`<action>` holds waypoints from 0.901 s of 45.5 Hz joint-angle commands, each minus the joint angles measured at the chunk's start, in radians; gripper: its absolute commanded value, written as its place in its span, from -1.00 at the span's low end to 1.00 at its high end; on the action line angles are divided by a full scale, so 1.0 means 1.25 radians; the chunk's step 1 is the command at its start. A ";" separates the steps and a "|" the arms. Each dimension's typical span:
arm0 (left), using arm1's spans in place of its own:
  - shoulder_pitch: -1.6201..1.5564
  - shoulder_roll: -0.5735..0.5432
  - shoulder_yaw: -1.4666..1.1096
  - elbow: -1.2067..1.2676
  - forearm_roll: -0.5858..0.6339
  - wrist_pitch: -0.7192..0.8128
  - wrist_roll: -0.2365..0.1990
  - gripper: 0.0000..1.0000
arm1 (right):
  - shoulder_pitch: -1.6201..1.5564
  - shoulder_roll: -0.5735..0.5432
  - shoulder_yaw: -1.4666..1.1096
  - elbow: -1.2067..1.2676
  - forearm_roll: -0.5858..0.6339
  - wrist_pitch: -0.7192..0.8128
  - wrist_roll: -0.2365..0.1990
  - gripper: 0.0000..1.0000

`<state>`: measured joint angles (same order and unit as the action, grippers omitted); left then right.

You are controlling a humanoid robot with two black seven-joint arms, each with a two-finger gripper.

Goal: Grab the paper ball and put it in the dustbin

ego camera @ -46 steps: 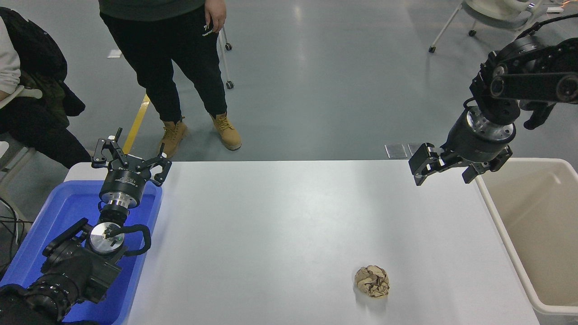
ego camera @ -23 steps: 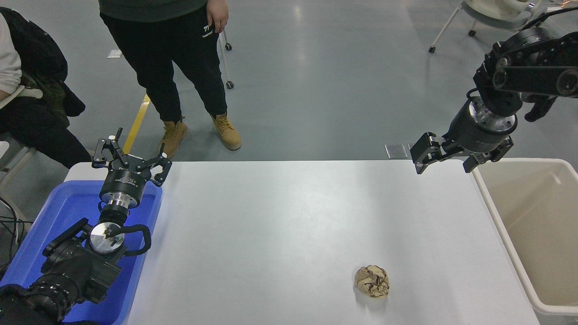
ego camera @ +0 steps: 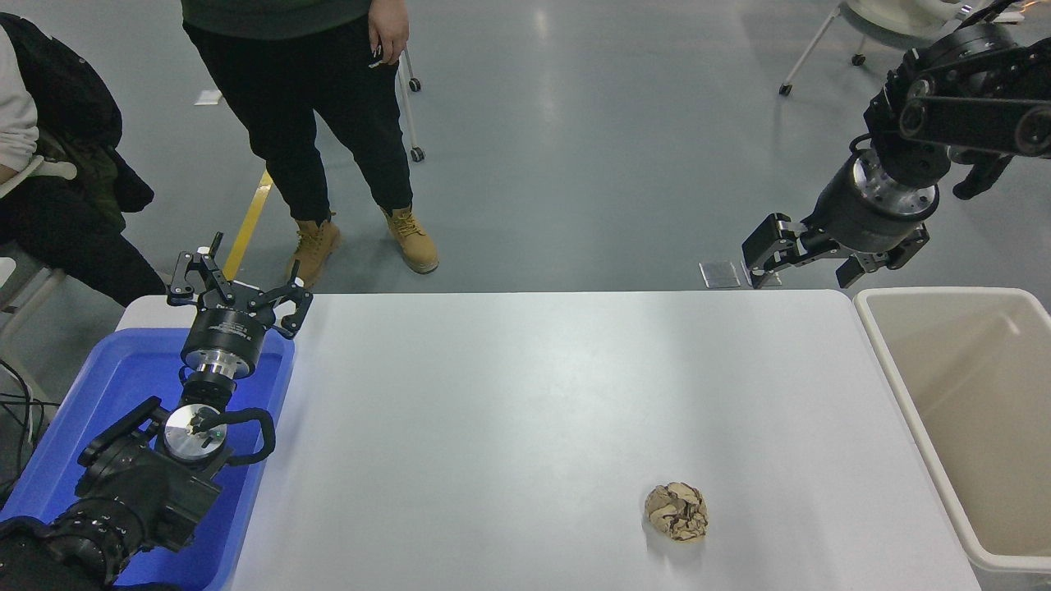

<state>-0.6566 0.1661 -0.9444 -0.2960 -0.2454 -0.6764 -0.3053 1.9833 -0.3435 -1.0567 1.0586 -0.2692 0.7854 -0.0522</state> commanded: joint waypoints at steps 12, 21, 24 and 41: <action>0.000 0.000 0.001 0.000 0.000 0.000 0.000 0.98 | 0.009 -0.017 0.038 0.037 -0.002 0.000 -0.001 1.00; 0.000 0.001 0.002 0.000 0.000 0.001 0.000 0.98 | -0.018 -0.026 0.038 0.089 -0.013 0.000 -0.001 1.00; 0.000 0.000 0.002 0.000 0.000 0.001 0.000 0.98 | -0.029 -0.032 0.038 0.100 -0.013 0.000 -0.001 0.99; 0.000 0.001 0.002 0.000 0.000 0.001 0.000 0.98 | -0.219 0.027 0.130 0.107 -0.017 -0.112 -0.002 0.98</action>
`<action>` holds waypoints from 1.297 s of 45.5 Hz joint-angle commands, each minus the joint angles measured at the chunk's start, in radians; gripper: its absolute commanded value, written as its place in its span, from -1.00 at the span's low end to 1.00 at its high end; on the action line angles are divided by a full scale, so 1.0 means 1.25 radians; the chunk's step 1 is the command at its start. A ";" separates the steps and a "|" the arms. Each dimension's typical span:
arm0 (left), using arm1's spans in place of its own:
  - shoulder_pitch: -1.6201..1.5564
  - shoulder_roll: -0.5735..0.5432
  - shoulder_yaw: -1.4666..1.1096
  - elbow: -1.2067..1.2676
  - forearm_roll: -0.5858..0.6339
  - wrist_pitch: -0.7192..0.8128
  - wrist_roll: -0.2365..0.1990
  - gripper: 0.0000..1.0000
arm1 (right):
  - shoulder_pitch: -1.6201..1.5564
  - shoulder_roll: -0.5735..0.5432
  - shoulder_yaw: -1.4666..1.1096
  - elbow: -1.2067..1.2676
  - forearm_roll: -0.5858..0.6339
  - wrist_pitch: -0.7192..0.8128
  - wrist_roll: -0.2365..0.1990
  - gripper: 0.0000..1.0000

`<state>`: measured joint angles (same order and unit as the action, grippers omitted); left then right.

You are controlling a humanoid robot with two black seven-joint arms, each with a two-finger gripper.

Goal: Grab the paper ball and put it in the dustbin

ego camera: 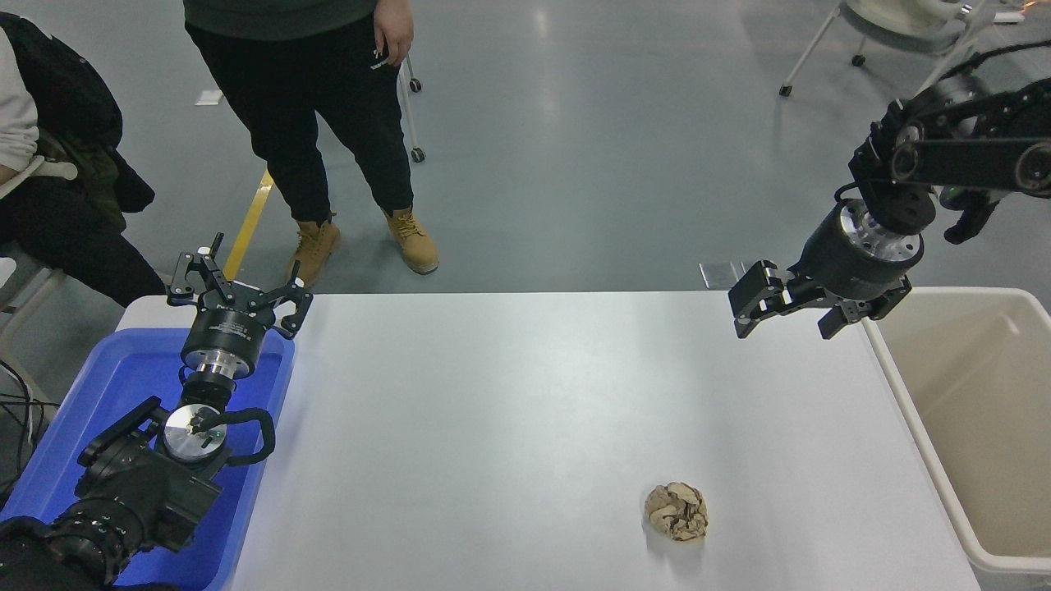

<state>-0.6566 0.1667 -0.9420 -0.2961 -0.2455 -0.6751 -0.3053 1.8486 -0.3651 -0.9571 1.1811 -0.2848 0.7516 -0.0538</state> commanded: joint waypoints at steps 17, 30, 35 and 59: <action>0.000 0.000 -0.001 0.000 0.000 -0.001 0.000 0.98 | -0.199 0.167 0.062 -0.006 -0.020 -0.177 -0.001 0.98; 0.000 0.000 -0.001 0.000 0.000 -0.001 0.000 0.98 | -0.246 0.190 0.063 -0.015 -0.004 -0.206 -0.002 0.95; 0.000 -0.001 -0.001 0.000 0.000 -0.001 0.000 0.98 | -0.265 0.191 0.063 -0.016 -0.004 -0.243 -0.002 0.95; 0.000 0.000 -0.001 0.000 0.000 0.000 0.000 0.98 | -0.367 0.194 0.063 -0.055 -0.007 -0.314 -0.001 0.95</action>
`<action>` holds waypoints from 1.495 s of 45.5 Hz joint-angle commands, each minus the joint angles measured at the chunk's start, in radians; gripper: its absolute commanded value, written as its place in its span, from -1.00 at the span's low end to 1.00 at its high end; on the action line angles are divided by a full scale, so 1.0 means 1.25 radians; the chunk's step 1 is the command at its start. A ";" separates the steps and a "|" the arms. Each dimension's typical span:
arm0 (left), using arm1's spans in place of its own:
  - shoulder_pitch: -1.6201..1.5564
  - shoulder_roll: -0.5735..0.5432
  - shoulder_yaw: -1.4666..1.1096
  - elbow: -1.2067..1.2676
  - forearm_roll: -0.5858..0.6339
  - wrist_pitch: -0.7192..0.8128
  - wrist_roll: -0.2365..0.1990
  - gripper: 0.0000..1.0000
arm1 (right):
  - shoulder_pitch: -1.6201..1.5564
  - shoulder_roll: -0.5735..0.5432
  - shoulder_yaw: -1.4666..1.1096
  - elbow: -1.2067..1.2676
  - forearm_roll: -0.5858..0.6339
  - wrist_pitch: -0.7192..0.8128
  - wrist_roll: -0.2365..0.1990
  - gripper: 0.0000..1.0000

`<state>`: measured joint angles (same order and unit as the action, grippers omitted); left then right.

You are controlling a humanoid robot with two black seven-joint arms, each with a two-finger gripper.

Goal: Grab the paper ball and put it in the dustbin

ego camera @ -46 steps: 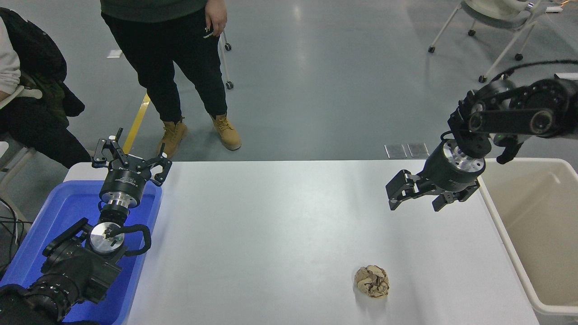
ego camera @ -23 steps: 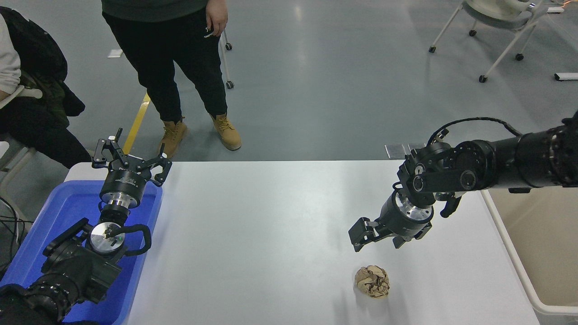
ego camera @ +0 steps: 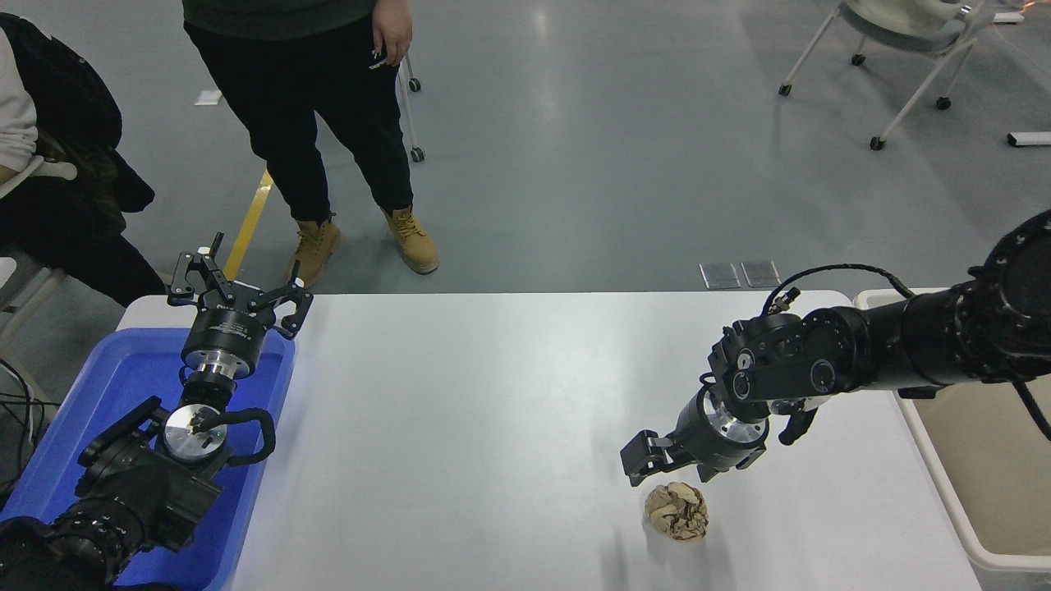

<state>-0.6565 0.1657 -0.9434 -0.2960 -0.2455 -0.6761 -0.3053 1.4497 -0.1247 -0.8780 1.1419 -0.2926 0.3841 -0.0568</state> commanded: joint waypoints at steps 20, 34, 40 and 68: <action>0.000 0.001 0.000 0.000 0.000 0.000 0.000 0.98 | -0.086 0.002 0.000 -0.032 -0.010 -0.051 0.000 0.95; 0.000 0.000 0.000 0.000 0.000 0.000 0.000 0.98 | -0.115 0.002 -0.001 -0.037 -0.014 -0.094 0.000 0.95; 0.000 0.000 0.000 0.000 0.000 0.000 0.000 0.98 | -0.122 0.002 -0.003 -0.034 -0.011 -0.102 0.000 0.58; 0.000 0.000 0.000 0.000 0.000 0.000 0.000 0.98 | -0.064 -0.024 -0.019 -0.023 -0.008 -0.089 -0.001 -1.00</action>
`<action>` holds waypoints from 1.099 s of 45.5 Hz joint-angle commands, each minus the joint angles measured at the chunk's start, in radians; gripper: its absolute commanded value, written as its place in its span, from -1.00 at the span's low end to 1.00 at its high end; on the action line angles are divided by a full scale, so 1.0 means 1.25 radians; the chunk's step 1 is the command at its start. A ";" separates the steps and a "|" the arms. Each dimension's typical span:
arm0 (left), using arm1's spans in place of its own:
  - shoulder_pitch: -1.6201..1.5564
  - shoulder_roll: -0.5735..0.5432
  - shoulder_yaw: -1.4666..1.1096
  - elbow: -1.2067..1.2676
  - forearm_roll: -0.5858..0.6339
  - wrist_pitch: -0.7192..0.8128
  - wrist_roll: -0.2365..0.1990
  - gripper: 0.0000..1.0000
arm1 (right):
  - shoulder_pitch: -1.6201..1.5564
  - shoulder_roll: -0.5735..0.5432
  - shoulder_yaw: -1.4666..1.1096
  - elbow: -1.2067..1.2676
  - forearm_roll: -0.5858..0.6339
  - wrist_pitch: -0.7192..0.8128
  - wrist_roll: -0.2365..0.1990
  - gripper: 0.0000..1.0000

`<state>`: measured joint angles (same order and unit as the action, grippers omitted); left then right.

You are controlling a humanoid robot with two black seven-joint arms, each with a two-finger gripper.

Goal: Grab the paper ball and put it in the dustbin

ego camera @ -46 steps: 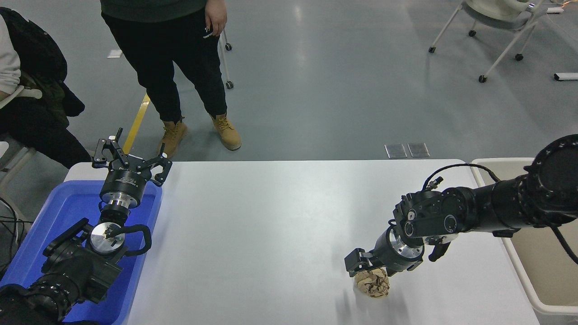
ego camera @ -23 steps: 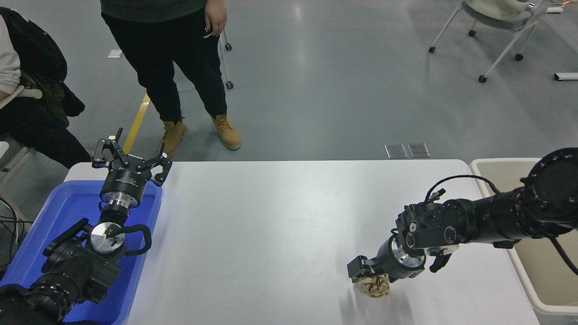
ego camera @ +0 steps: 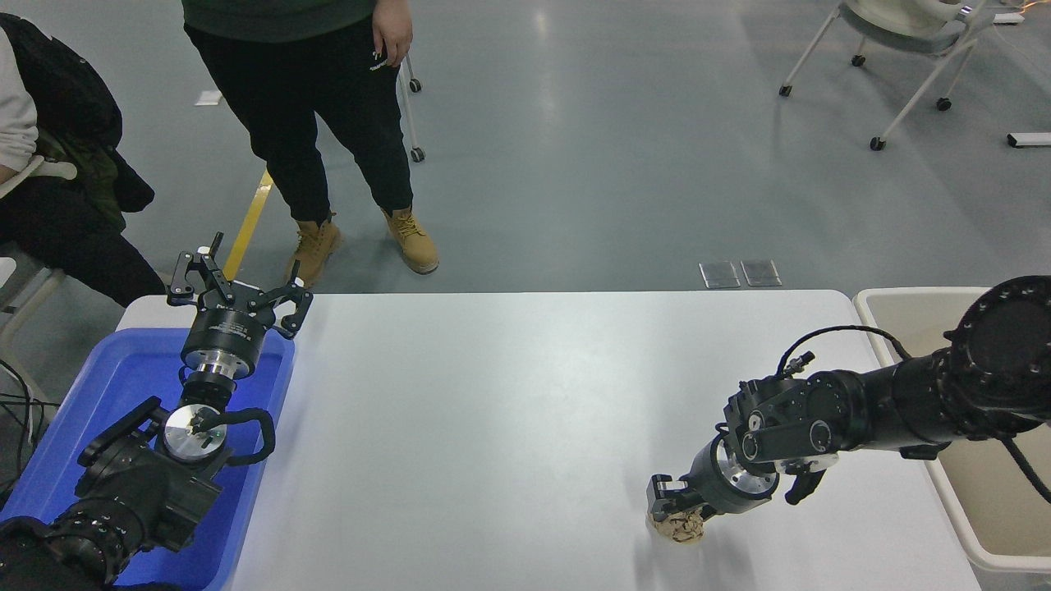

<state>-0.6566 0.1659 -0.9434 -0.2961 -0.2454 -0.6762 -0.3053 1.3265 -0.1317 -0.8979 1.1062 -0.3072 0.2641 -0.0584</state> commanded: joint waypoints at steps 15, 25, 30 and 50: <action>0.000 0.001 0.000 0.000 0.000 0.000 0.000 0.98 | 0.288 -0.169 -0.040 0.107 0.006 0.152 0.001 -1.00; 0.000 0.001 0.000 0.000 0.000 0.000 0.000 0.98 | 0.522 -0.254 -0.085 0.113 -0.001 0.338 0.001 -1.00; 0.000 0.000 0.000 0.000 0.000 0.000 0.000 0.98 | 0.595 -0.274 -0.110 0.109 -0.001 0.384 0.001 -1.00; 0.000 0.001 0.000 0.000 0.000 0.000 0.000 0.98 | 0.794 -0.331 -0.180 0.107 -0.001 0.417 0.000 -1.00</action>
<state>-0.6565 0.1663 -0.9434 -0.2961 -0.2454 -0.6766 -0.3053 2.1742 -0.5046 -1.0745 1.2395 -0.3082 0.7582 -0.0569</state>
